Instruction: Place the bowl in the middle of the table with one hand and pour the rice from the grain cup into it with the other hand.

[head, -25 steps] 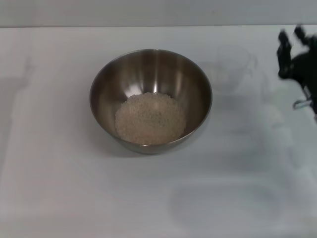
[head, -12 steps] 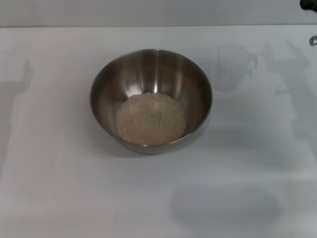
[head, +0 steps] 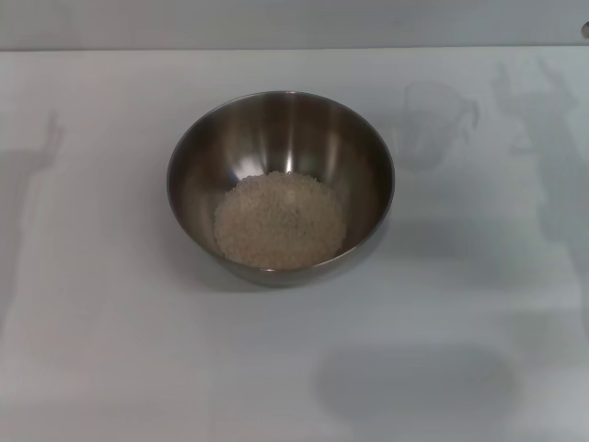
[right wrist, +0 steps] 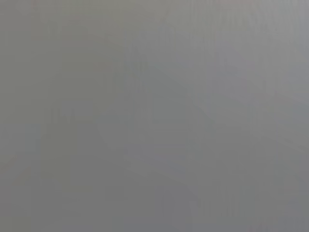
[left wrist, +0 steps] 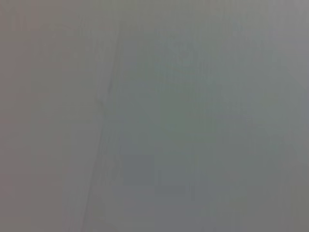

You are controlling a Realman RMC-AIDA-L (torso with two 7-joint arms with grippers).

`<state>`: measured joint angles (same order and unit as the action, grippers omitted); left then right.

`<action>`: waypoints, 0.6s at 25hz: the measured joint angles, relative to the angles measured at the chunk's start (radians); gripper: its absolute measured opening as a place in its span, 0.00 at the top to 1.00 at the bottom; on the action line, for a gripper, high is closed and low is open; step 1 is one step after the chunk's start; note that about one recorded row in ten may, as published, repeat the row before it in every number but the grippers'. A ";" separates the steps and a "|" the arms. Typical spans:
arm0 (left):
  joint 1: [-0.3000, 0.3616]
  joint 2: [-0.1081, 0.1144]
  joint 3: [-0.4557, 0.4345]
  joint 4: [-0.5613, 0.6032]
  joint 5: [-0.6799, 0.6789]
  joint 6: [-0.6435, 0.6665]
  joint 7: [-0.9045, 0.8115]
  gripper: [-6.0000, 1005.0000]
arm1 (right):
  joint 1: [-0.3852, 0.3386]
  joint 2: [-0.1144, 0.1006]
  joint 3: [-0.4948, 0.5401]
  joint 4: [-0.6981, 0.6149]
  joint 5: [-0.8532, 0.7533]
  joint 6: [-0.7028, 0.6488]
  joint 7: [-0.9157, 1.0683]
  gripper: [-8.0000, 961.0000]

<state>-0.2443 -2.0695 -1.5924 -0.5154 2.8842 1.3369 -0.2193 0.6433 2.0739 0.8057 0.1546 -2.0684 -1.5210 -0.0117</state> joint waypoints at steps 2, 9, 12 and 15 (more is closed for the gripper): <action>-0.003 0.000 -0.001 0.000 0.000 0.005 0.000 0.20 | 0.000 0.000 0.000 0.000 -0.001 -0.003 0.000 0.38; -0.028 -0.001 -0.005 0.038 -0.002 0.014 0.000 0.20 | 0.001 0.000 -0.002 -0.003 -0.001 0.012 -0.001 0.38; -0.032 -0.001 -0.010 0.051 -0.005 0.015 0.000 0.20 | -0.001 0.001 -0.003 0.001 -0.003 0.009 -0.001 0.38; -0.032 -0.001 -0.013 0.051 -0.007 0.015 0.000 0.20 | -0.003 0.001 -0.005 0.001 -0.004 0.011 -0.001 0.38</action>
<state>-0.2766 -2.0705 -1.6054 -0.4639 2.8769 1.3524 -0.2193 0.6400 2.0749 0.8003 0.1559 -2.0722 -1.5100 -0.0129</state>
